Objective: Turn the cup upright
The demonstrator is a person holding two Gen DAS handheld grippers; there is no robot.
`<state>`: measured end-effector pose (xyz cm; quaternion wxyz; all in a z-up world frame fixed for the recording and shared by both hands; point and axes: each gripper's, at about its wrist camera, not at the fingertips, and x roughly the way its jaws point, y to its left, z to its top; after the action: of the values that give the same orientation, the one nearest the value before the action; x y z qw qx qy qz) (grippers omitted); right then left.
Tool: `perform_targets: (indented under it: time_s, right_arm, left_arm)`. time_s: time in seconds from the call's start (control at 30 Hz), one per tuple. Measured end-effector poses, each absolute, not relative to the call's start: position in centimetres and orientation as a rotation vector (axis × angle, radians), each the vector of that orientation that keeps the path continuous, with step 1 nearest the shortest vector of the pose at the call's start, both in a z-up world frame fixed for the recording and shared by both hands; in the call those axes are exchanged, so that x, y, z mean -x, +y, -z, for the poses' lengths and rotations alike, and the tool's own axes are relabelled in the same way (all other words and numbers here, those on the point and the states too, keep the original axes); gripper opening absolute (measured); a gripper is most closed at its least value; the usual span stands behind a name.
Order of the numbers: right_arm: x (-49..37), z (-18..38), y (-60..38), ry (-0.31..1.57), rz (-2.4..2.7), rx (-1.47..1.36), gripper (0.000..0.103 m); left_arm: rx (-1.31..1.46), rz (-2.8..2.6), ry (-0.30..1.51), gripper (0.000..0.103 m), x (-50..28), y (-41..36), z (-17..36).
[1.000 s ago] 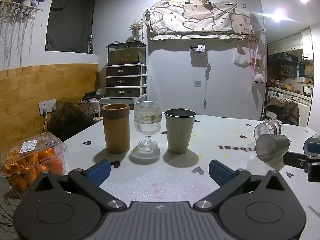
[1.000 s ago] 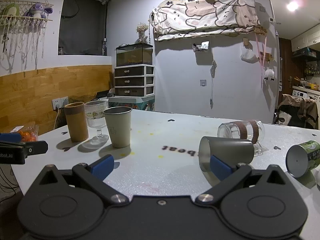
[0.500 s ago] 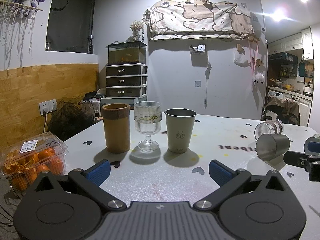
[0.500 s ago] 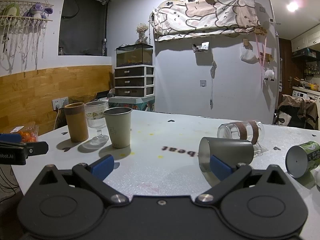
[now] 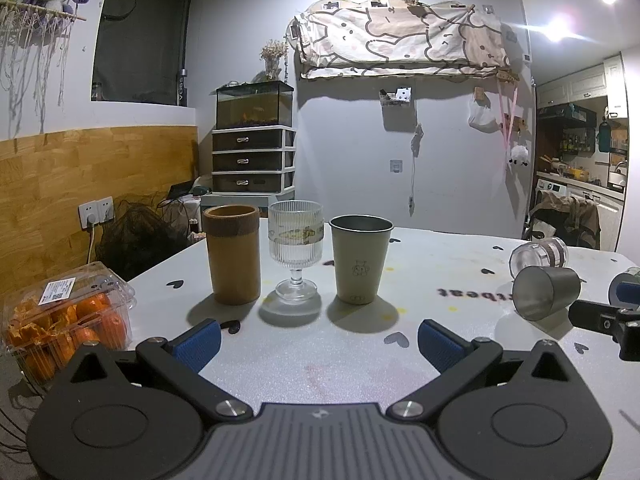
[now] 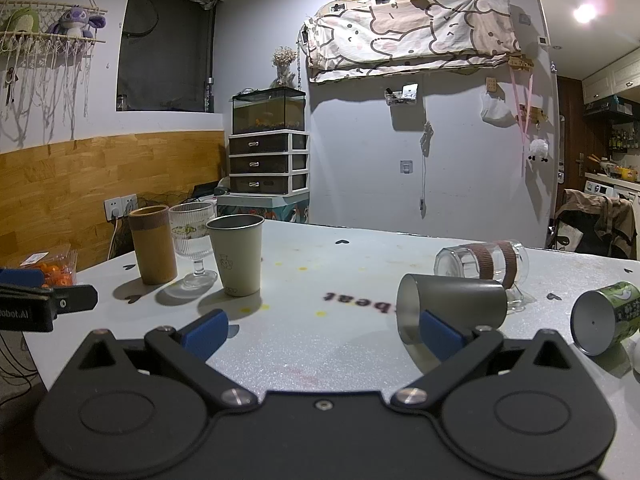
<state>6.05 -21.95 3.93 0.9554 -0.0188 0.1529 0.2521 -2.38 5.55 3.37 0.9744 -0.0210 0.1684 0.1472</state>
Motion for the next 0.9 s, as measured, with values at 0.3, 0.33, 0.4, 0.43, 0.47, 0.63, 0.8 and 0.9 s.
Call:
perform_targets:
  time_s: [0.3, 0.33, 0.4, 0.43, 0.47, 0.63, 0.8, 0.9]
  right_arm:
    - [-6.04, -3.92, -21.93, 0.31, -0.512, 0.039, 0.103]
    - [-6.02, -3.9, -21.92, 0.31, -0.512, 0.04, 0.103]
    - [-6.08, -3.93, -21.95, 0.311, -0.513, 0.039, 0.103]
    - [-6.07, -3.92, -21.95, 0.311, -0.513, 0.04, 0.103]
    - [-6.07, -3.94, -21.97, 0.311, -0.513, 0.04, 0.103]
    - [-6.06, -3.94, -21.95, 0.31, -0.514, 0.04, 0.103]
    - [-6.05, -3.95, -21.94, 0.311, -0.514, 0.04, 0.103]
    - [-6.02, -3.95, -21.98, 0.311, -0.516, 0.043, 0.103]
  left_arm:
    - [0.042, -0.296, 0.34, 0.103, 2.34, 5.52, -3.44]
    - [0.042, -0.297, 0.34, 0.103, 2.34, 5.52, -3.44]
    - [0.042, -0.296, 0.34, 0.103, 2.35, 5.56, -3.42]
    - [0.041, -0.296, 0.34, 0.103, 2.34, 5.52, -3.45]
    - [0.041, -0.296, 0.34, 0.103, 2.34, 5.52, -3.46]
    - [0.042, -0.298, 0.344, 0.103, 2.29, 5.76, -3.15]
    - [0.042, -0.299, 0.344, 0.103, 2.3, 5.83, -3.08]
    - [0.042, -0.298, 0.344, 0.103, 2.29, 5.83, -3.11]
